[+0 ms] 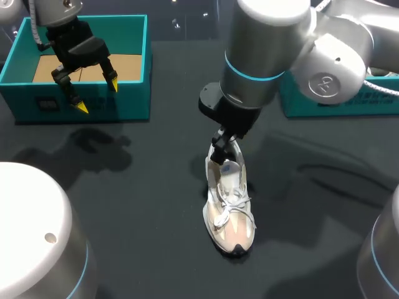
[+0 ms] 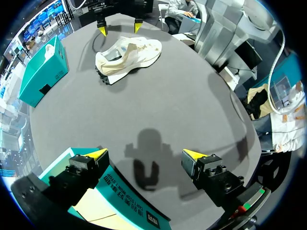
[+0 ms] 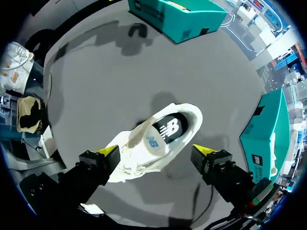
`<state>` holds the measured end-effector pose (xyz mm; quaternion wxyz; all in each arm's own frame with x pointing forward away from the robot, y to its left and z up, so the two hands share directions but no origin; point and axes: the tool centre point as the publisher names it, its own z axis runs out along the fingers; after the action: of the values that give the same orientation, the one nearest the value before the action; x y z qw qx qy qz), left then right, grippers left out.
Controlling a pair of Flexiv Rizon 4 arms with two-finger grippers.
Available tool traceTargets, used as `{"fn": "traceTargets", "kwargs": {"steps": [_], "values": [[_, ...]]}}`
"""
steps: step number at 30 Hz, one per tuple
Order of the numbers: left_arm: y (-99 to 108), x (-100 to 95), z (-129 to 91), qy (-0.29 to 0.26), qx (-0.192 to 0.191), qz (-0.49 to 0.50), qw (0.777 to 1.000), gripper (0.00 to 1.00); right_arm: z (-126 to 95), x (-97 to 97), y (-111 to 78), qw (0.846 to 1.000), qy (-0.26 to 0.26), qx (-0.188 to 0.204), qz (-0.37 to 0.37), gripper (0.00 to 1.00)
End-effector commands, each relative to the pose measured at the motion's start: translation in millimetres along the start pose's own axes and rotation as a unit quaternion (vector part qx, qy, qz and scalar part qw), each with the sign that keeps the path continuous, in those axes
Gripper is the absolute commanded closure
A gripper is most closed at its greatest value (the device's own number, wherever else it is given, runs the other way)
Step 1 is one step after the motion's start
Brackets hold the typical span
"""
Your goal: Take the shoe out of the shoebox, open the shoe tongue, remove and reinsert the insole, then place the shoe into the shoebox
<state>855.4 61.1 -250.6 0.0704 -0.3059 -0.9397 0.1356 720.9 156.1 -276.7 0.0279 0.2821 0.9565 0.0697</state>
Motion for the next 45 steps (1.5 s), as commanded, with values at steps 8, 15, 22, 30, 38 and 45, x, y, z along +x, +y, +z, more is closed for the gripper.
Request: {"fn": "traceTargets", "kwargs": {"steps": [8,15,22,30,38,45], "values": [[0,0.3,0,0.000,-0.001,0.000,1.000,0.00,10,-14.9,31.6,0.979,-0.030,0.009,-0.201,0.00],[0,0.3,0,0.000,-0.001,0.000,1.000,0.00,10,-24.9,45.4,0.969,-0.054,0.027,-0.239,0.00],[0,0.3,0,0.000,-0.001,0.000,1.000,0.00,21,-35.5,53.2,0.962,-0.050,0.023,-0.266,0.00],[0,0.3,0,0.000,-0.001,0.000,1.000,0.00,44,-52.1,56.2,0.962,-0.043,0.019,-0.271,0.00],[0,0.3,0,0.000,-0.001,0.000,1.000,0.00,71,-64.7,55.4,0.963,-0.031,0.026,-0.267,0.00],[0,0.3,0,0.000,-0.001,0.000,1.000,0.00,85,-68.9,52.3,0.962,-0.029,0.032,-0.268,0.00]]}}
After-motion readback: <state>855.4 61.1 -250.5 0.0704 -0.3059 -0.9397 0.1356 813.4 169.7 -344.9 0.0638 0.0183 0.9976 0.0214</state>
